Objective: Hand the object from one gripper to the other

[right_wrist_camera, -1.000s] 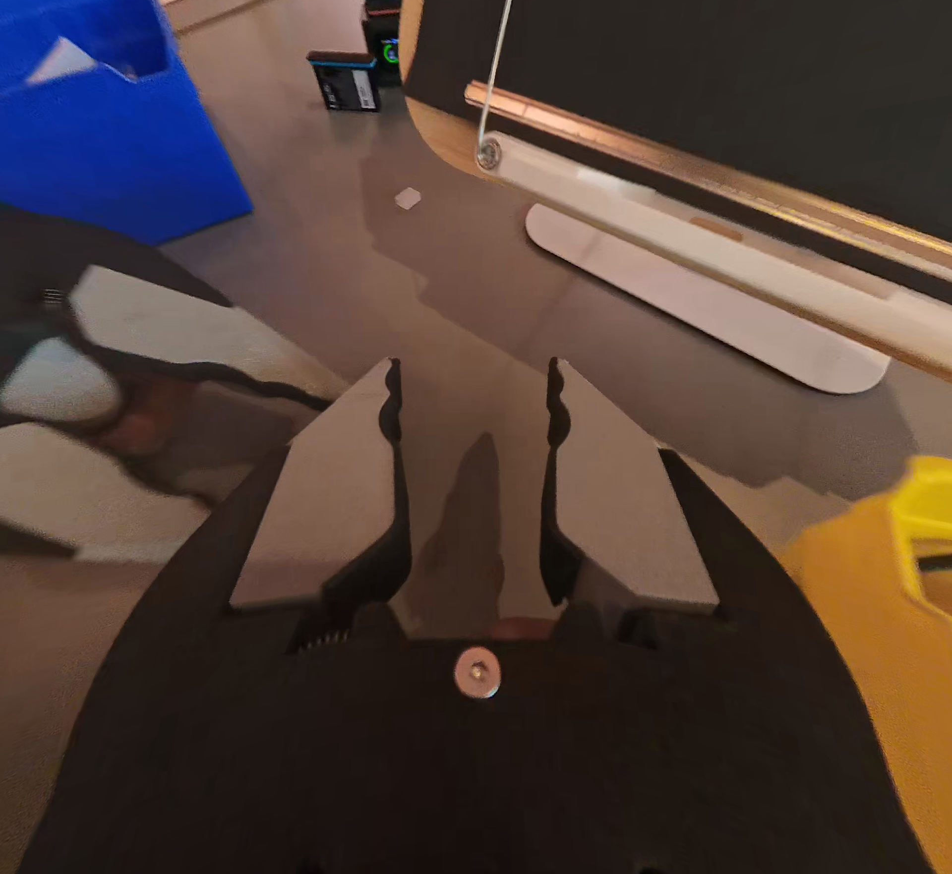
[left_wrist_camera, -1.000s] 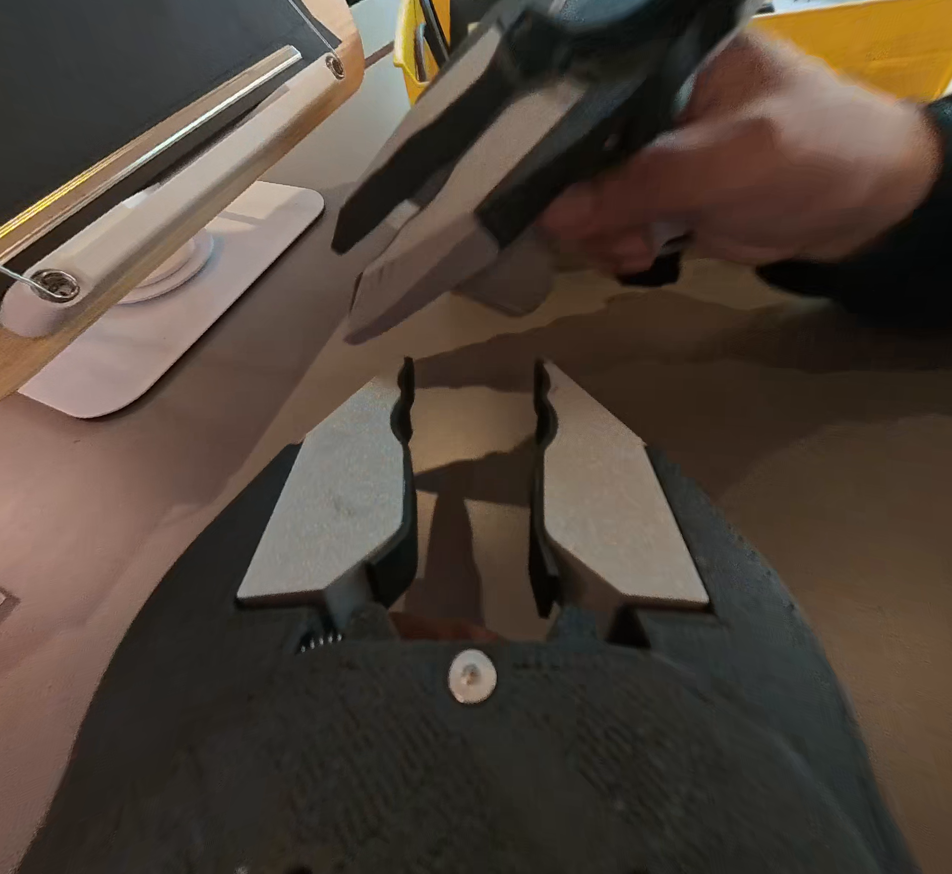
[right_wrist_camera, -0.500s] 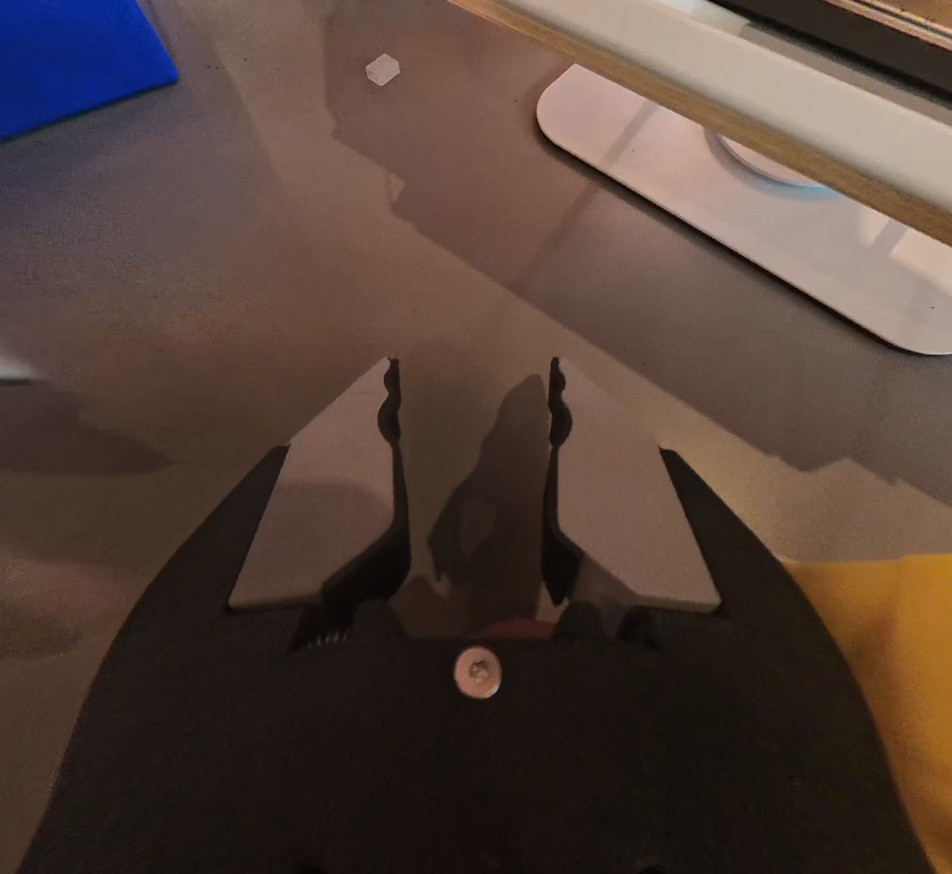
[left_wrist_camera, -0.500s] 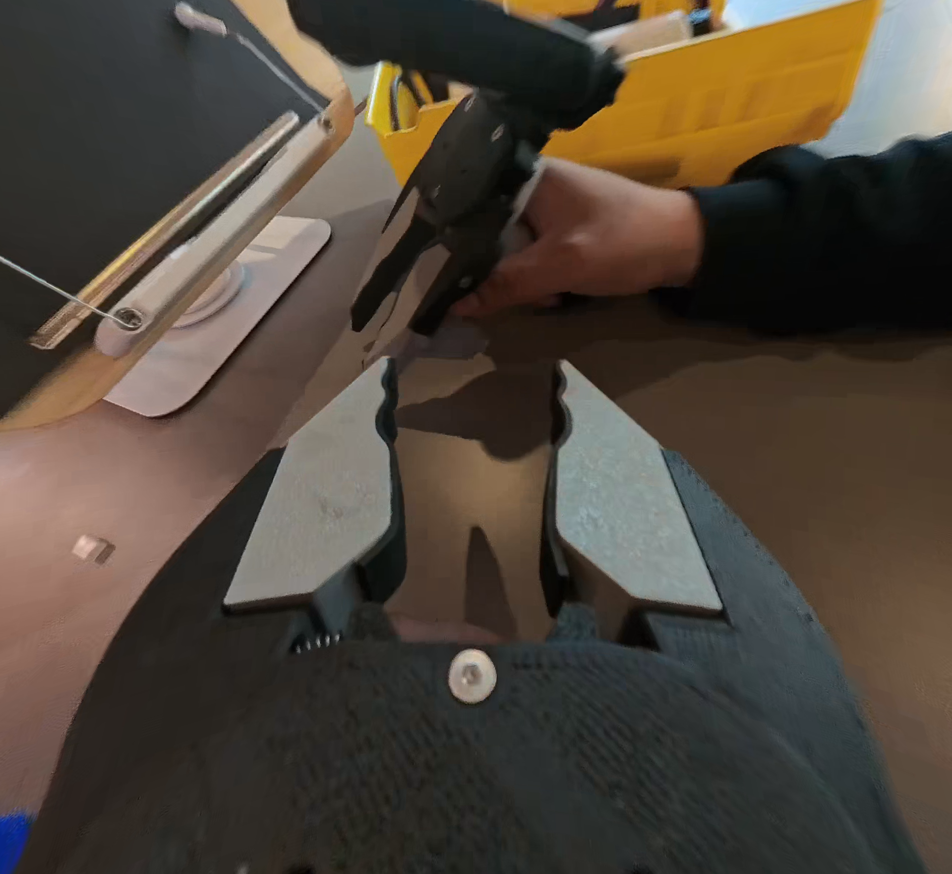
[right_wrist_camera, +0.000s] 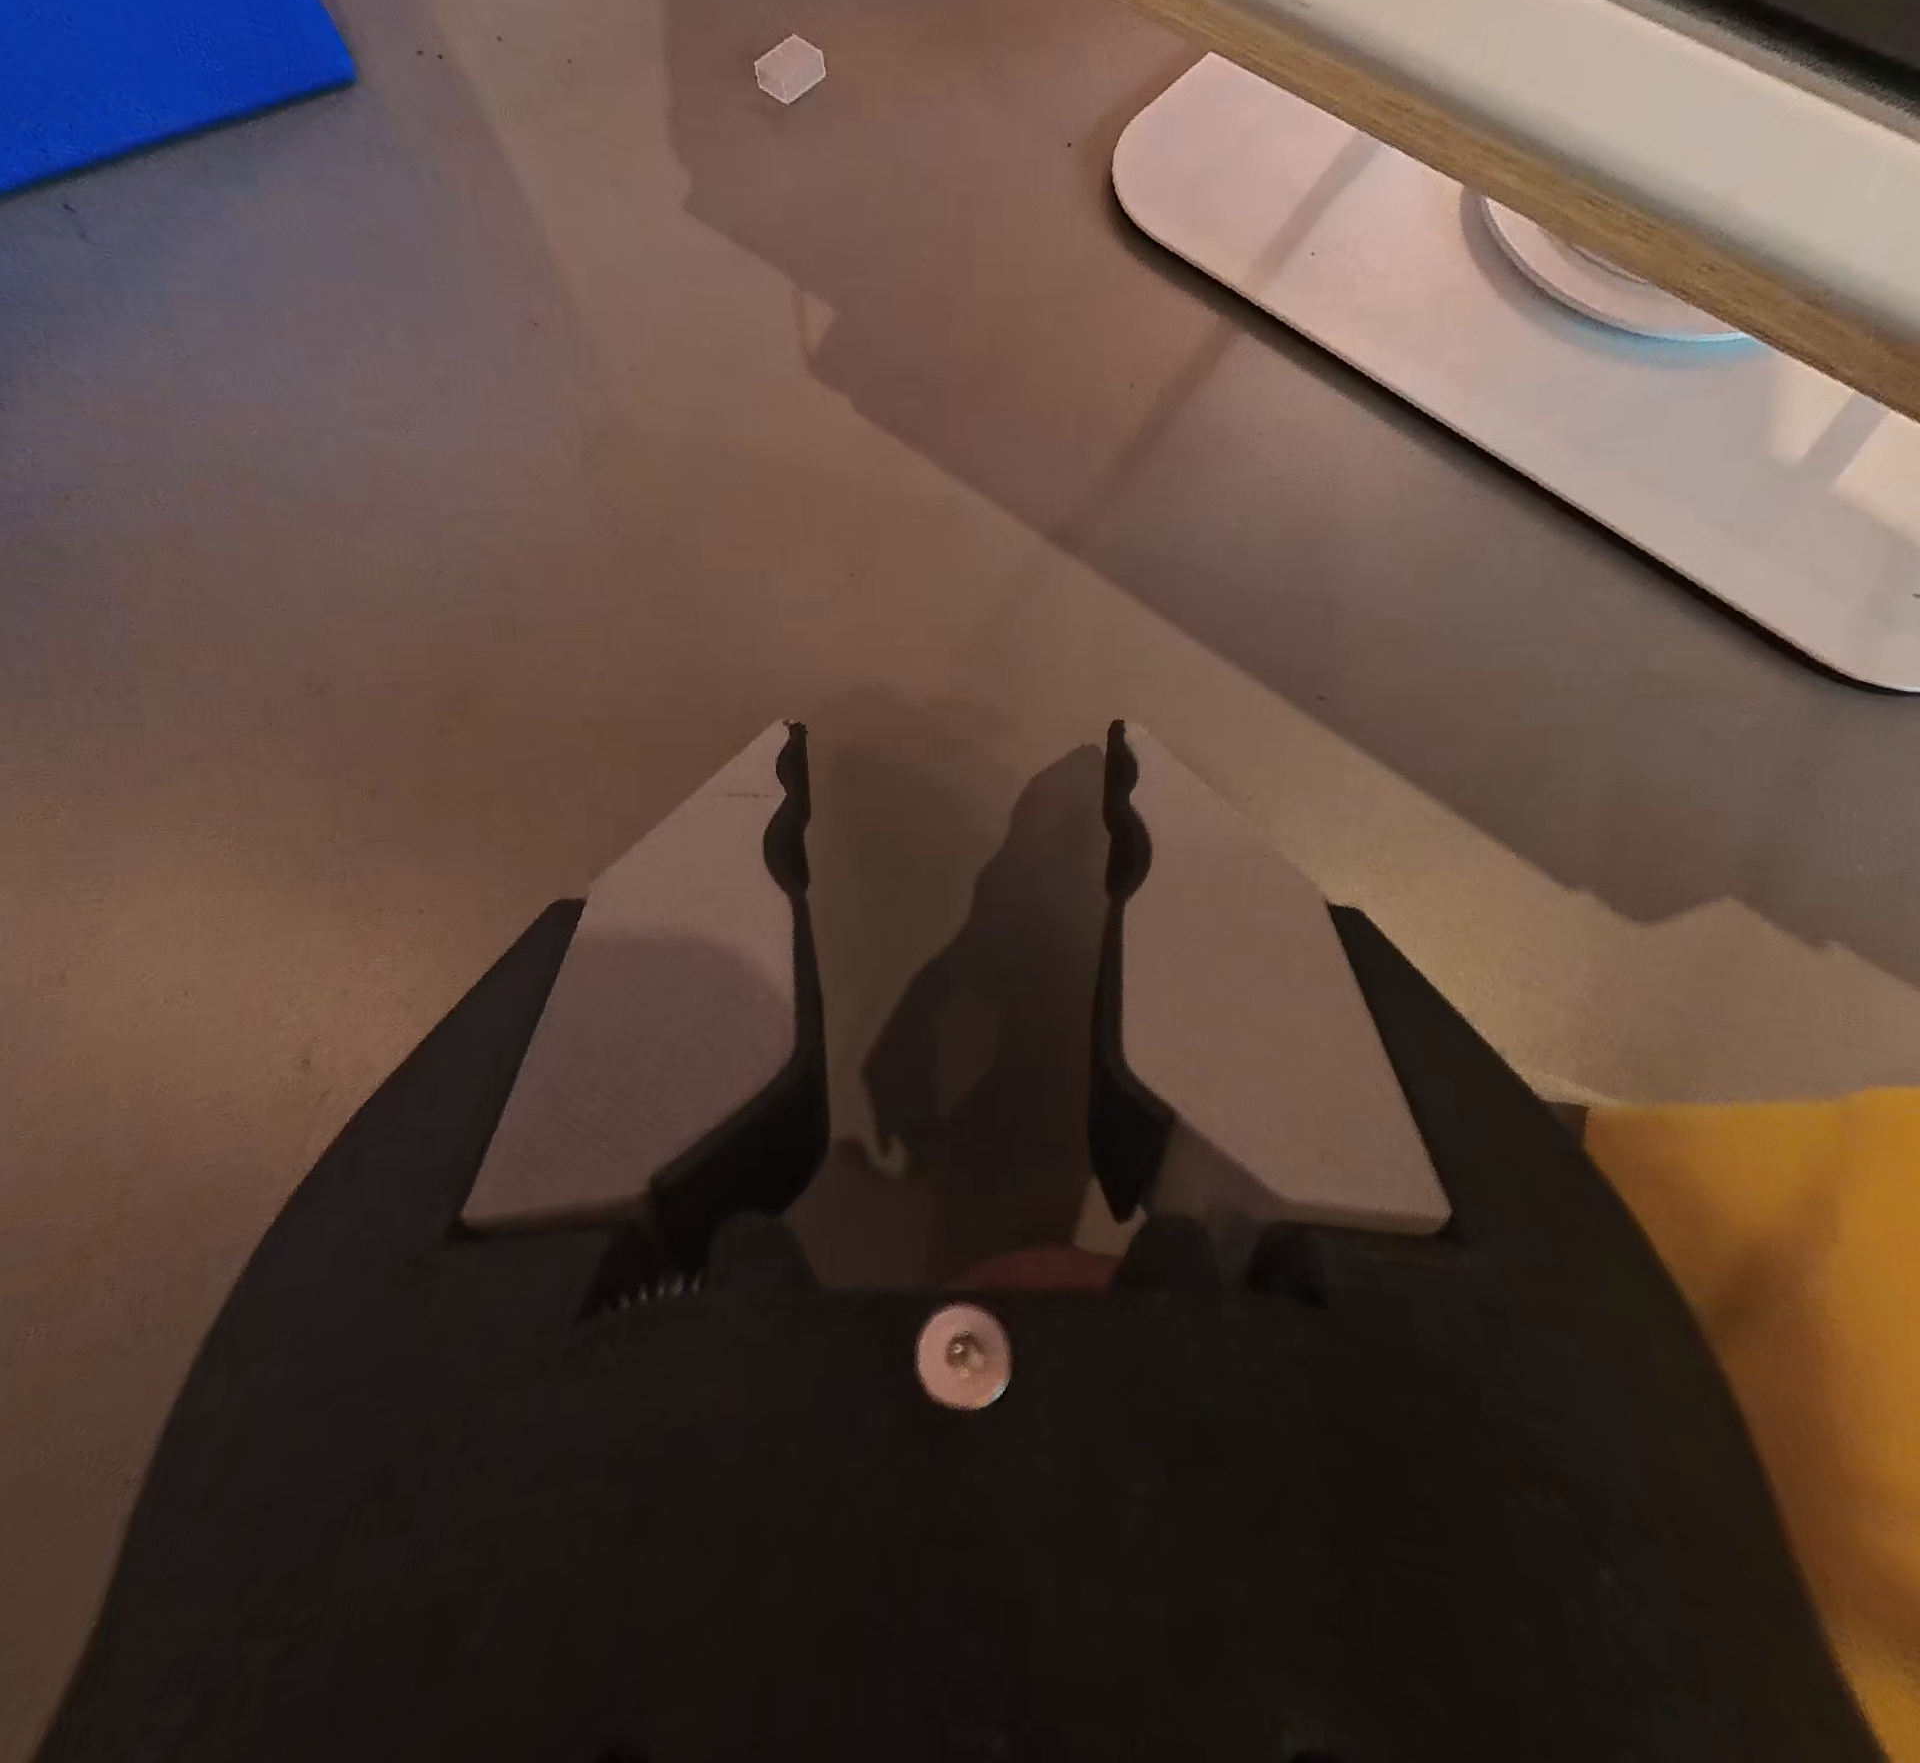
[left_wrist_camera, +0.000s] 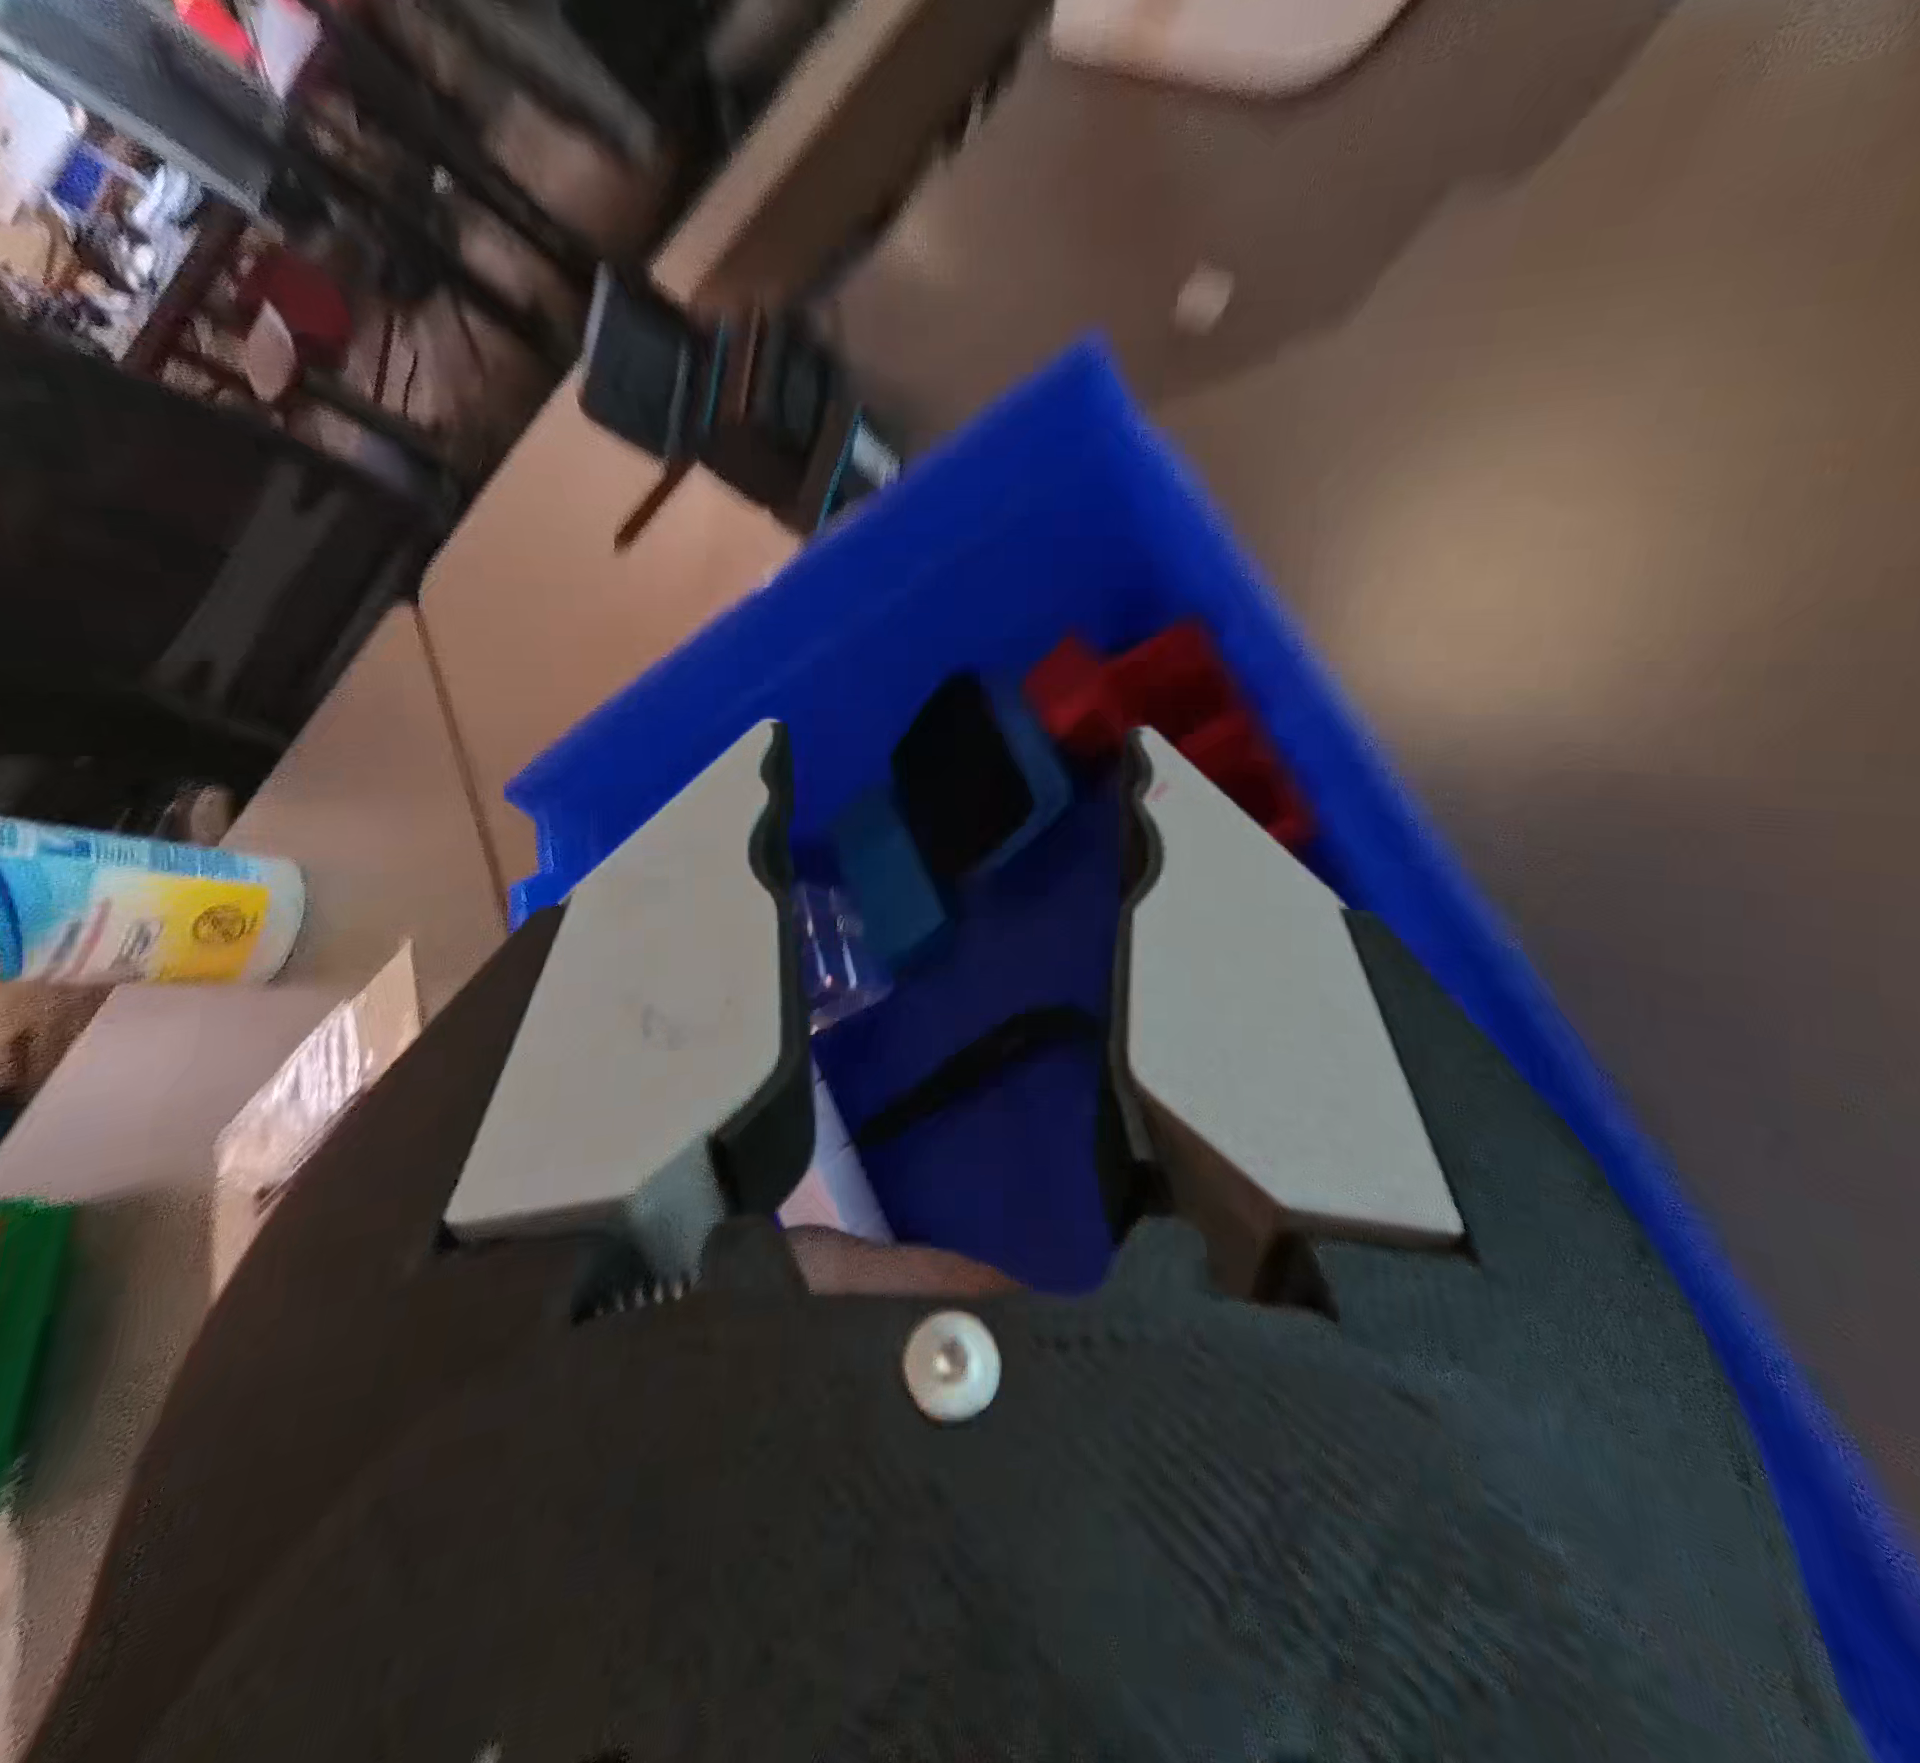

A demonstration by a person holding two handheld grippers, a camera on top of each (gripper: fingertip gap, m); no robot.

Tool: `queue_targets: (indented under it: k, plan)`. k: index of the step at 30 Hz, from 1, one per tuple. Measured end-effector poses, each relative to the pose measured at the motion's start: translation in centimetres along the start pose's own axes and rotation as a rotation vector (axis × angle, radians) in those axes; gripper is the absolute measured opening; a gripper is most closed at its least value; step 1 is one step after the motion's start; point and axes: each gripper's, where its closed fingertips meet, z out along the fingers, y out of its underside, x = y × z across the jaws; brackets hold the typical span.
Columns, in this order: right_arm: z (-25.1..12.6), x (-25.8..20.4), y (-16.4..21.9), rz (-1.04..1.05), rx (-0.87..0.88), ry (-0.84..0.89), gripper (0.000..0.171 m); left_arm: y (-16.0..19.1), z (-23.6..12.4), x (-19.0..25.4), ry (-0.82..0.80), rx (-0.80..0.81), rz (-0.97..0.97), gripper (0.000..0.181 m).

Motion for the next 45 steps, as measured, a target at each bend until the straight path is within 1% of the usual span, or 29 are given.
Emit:
queue_targets:
  k: [1,3,7,8,10,11,13,14,17,19,21,22,23,25,26,28,30,32,34,35,36,38,39,40,41,42,43,44,45]
  plan:
    - [0.0,0.0,0.0,0.001,0.003,0.001,0.053,1.6,1.6,0.0,0.005,-0.052,0.025,0.061]
    - [-0.1,0.1,-0.1,0.007,0.010,0.004,0.053,3.3,4.1,1.0,0.051,-0.104,0.066,0.062]
    - [-0.2,0.2,-0.1,0.020,0.012,-0.002,0.053,5.2,7.9,1.1,0.031,-0.205,0.218,0.047]
    - [-0.2,0.2,-0.1,0.023,0.012,-0.005,0.053,5.7,8.4,1.0,0.041,-0.230,0.228,0.050]
    - [-0.2,0.1,-0.1,0.028,0.012,-0.012,0.053,5.7,9.0,0.7,0.067,-0.226,0.158,0.048]
    - [-0.2,0.1,0.0,0.030,0.011,-0.016,0.053,5.9,9.0,0.4,0.064,-0.235,0.127,0.044]
    - [-0.2,0.0,0.0,0.027,0.007,-0.023,0.053,5.5,8.5,-0.5,0.030,-0.220,0.122,0.030]
    - [-0.1,-0.1,0.1,0.022,0.004,-0.026,0.053,5.1,8.0,-1.3,-0.002,-0.204,0.124,0.027]
    - [0.0,-0.4,0.2,-0.003,-0.011,-0.028,0.052,3.0,5.6,-4.1,-0.097,-0.143,0.100,0.024]
    - [0.1,-0.5,0.3,-0.021,-0.017,-0.021,0.051,0.4,3.4,-6.0,-0.172,-0.069,0.079,0.023]
    - [-0.1,-0.4,0.2,-0.033,-0.005,-0.006,0.049,-4.1,0.4,-6.7,-0.223,0.063,0.042,0.023]
    - [-0.2,-0.4,0.0,-0.033,0.006,0.000,0.047,-7.0,-1.2,-5.8,-0.197,0.163,0.014,0.023]
    - [-0.3,-0.3,-0.1,-0.028,0.018,0.001,0.047,-10.1,-2.5,-3.9,-0.135,0.268,-0.014,0.023]
    - [-0.4,-0.2,-0.5,-0.008,0.045,-0.007,0.047,-15.1,-3.8,1.2,0.023,0.420,-0.042,0.023]
    - [-0.5,-0.1,-0.7,0.005,0.056,-0.012,0.047,-16.9,-3.7,4.0,0.103,0.465,-0.036,0.023]
    - [-0.9,-0.1,-1.2,0.022,0.095,-0.025,0.049,-19.2,-2.3,9.9,0.255,0.507,-0.015,0.023]
    - [-1.5,-0.5,-1.9,0.016,0.160,-0.064,0.052,-20.1,0.5,14.5,0.380,0.497,-0.018,0.023]
    - [-2.4,-1.9,-3.0,-0.030,0.247,-0.152,0.055,-20.2,4.0,16.4,0.418,0.478,-0.081,0.023]
    - [-3.3,-3.5,-3.7,-0.114,0.317,-0.240,0.056,-19.9,6.6,17.0,0.476,0.470,-0.265,0.023]
    - [-3.6,-3.9,-3.8,-0.150,0.331,-0.258,0.056,-19.7,7.1,17.2,0.490,0.491,-0.331,0.023]
    - [-3.7,-4.2,-3.8,-0.175,0.340,-0.267,0.057,-19.7,7.1,17.6,0.511,0.533,-0.359,0.023]
    - [-4.0,-5.0,-3.9,-0.192,0.360,-0.318,0.059,-19.2,6.4,19.7,0.607,0.638,-0.312,0.023]
    - [-4.1,-5.3,-3.8,-0.192,0.361,-0.348,0.053,-19.1,5.7,20.5,0.658,0.688,-0.289,0.023]
    - [-4.2,-5.7,-3.8,-0.191,0.362,-0.391,0.049,-19.2,5.1,20.4,0.677,0.720,-0.278,0.023]
    - [-4.5,-6.1,-4.0,-0.185,0.378,-0.425,0.053,-19.2,4.9,20.1,0.695,0.721,-0.284,0.023]
    - [-4.7,-6.3,-4.3,-0.171,0.402,-0.440,0.053,-19.4,4.5,19.8,0.716,0.737,-0.307,0.023]
    - [-4.8,-6.3,-4.5,-0.156,0.419,-0.445,0.047,-19.6,4.1,19.7,0.753,0.750,-0.340,0.023]
    - [-4.7,-6.1,-4.7,-0.142,0.417,-0.433,0.035,-19.7,3.8,19.6,0.783,0.751,-0.370,0.022]
    - [-4.4,-5.6,-4.8,-0.122,0.415,-0.412,0.028,-19.8,3.7,19.5,0.787,0.752,-0.386,0.023]
